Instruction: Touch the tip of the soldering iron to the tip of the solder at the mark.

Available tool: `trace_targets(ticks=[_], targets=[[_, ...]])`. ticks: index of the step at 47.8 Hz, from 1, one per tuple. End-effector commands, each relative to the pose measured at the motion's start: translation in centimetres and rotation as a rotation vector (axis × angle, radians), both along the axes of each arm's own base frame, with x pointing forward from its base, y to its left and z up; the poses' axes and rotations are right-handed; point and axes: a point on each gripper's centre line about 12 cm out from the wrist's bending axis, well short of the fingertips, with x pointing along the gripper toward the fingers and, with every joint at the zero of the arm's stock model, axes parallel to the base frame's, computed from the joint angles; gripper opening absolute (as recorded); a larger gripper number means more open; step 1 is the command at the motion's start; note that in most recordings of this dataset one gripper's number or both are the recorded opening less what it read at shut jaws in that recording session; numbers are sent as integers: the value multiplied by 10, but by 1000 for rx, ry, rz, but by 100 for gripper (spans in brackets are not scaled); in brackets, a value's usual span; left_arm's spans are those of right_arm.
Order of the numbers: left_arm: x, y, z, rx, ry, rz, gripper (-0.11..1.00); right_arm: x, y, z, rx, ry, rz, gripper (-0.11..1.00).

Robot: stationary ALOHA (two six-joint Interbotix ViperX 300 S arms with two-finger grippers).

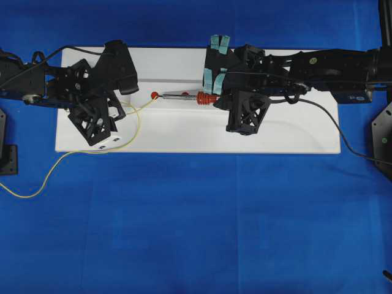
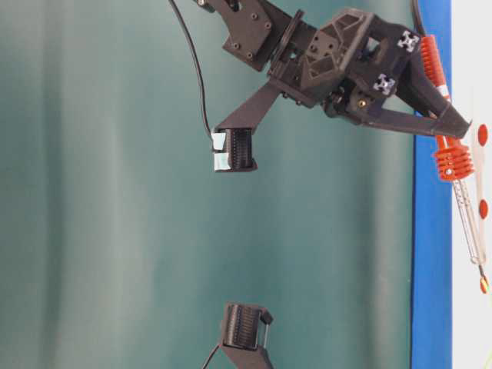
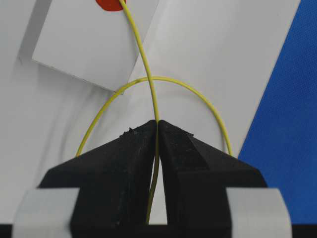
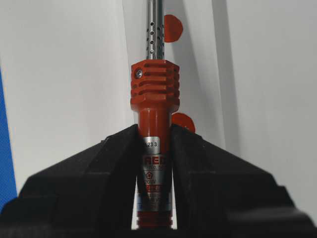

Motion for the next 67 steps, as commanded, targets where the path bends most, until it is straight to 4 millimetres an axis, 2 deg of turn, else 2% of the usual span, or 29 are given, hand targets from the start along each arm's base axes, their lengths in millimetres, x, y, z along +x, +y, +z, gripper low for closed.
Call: trace_targets(ticks=[1,41,52,67], targets=[[4,1,8,1,-26,2,3,7,-1,13,-10,-45,2,6],[5,0,12,6,-27,-6,3,7,0,13,-10,-43,3,6],[-5,-1,33,9,-37,-8,3,7,0,12,-10,-42,3,6],[-34,-5,71,10,-34,-8,3,6,-1,12,-10,-39,3,6]])
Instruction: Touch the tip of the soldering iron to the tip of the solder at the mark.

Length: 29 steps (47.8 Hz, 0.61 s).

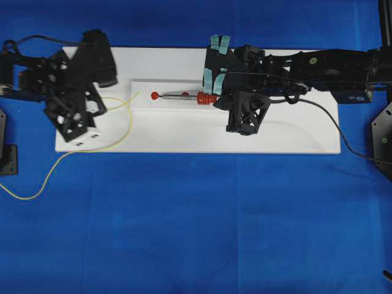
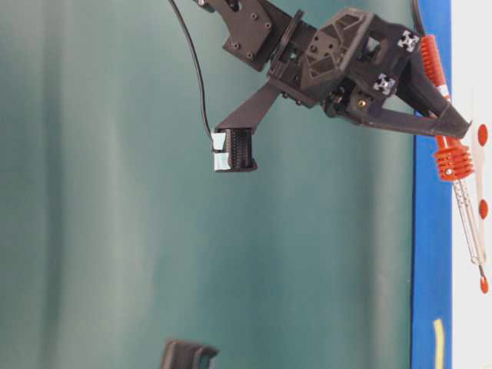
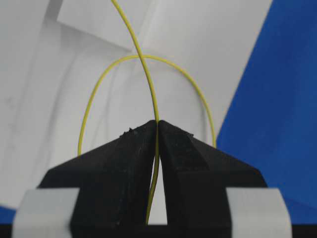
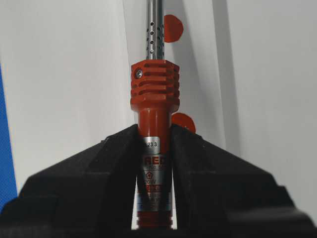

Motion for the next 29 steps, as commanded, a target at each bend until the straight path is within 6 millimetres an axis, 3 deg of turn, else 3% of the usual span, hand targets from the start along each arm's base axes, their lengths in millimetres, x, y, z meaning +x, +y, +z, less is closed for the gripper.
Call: trace_targets(ticks=[1,8,19,29], targets=[[-4,-1,24,6,-50,-2,3,5,0,10,-8,-34,4,6],[-14,-2,37,8,-76,1,3,5,-1,11,-10,-36,3,6],[-16,-3,36,3,-68,6,3,6,-1,14,-11,-45,3,6],[-15,-2,36,3,-69,6,3,-10,3,44,-33,-114,9,6]])
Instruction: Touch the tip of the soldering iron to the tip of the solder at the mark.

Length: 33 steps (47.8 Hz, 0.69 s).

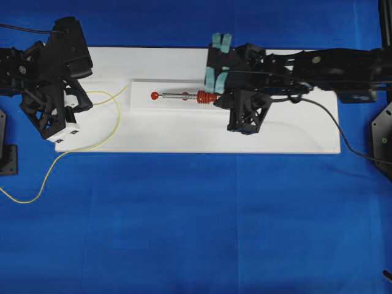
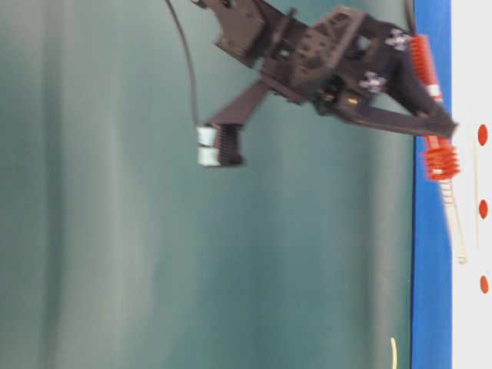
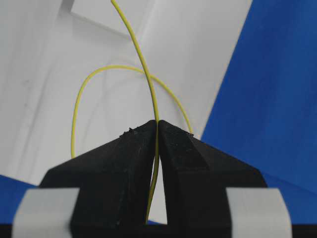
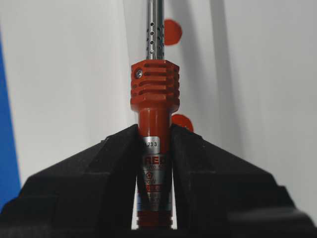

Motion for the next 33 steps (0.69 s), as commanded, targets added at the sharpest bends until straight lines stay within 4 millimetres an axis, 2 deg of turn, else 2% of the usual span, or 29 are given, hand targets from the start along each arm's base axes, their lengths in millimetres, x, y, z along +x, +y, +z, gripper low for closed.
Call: trace_targets(ticks=[1,9,20,33], targets=[[4,0,8,2,-26,0,3,-7,1,31,-27,-84,6,6],[4,0,7,2,-20,0,3,-35,4,49,-41,-128,1,6],[5,0,7,0,-20,0,3,-67,6,50,-31,-142,-26,6],[13,1,7,-2,-13,1,3,-73,7,51,-29,-147,-30,6]])
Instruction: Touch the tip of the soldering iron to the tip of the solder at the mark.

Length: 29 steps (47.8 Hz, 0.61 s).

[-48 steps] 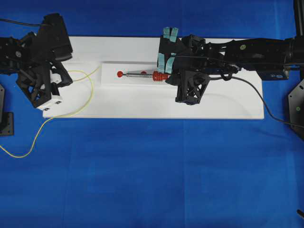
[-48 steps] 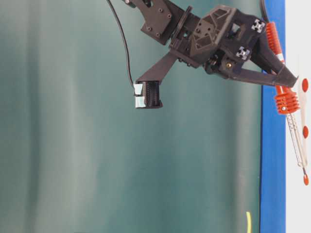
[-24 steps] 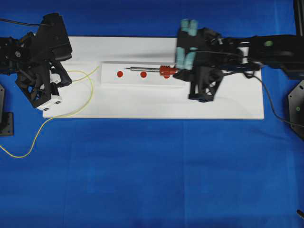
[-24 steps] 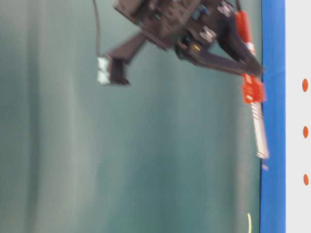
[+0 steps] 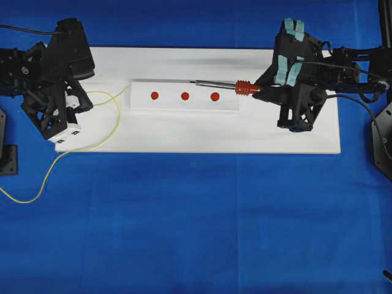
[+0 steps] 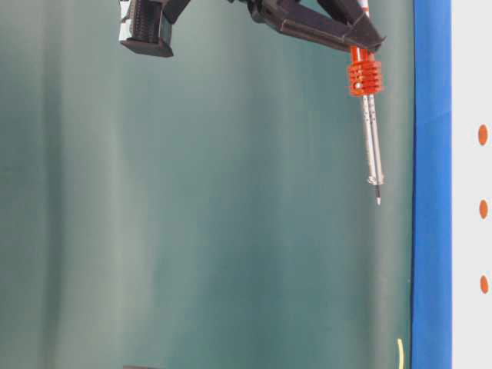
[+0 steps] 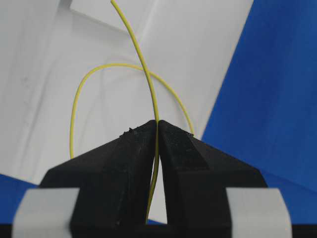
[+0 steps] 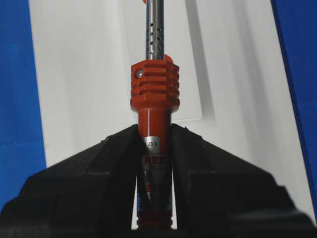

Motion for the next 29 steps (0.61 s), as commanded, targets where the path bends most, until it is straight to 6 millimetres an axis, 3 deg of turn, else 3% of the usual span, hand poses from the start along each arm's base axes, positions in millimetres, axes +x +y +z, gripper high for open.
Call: trace_targets(ticks=[1,18,29], targets=[[10,1,11,1,-29,-1,3,2,0,9,-8,-31,2,6],[64,4,8,-1,20,-17,3,0,0,6,-15,-19,7,6],[101,5,-19,-9,95,-27,3,-2,-4,3,-24,-10,-3,6]])
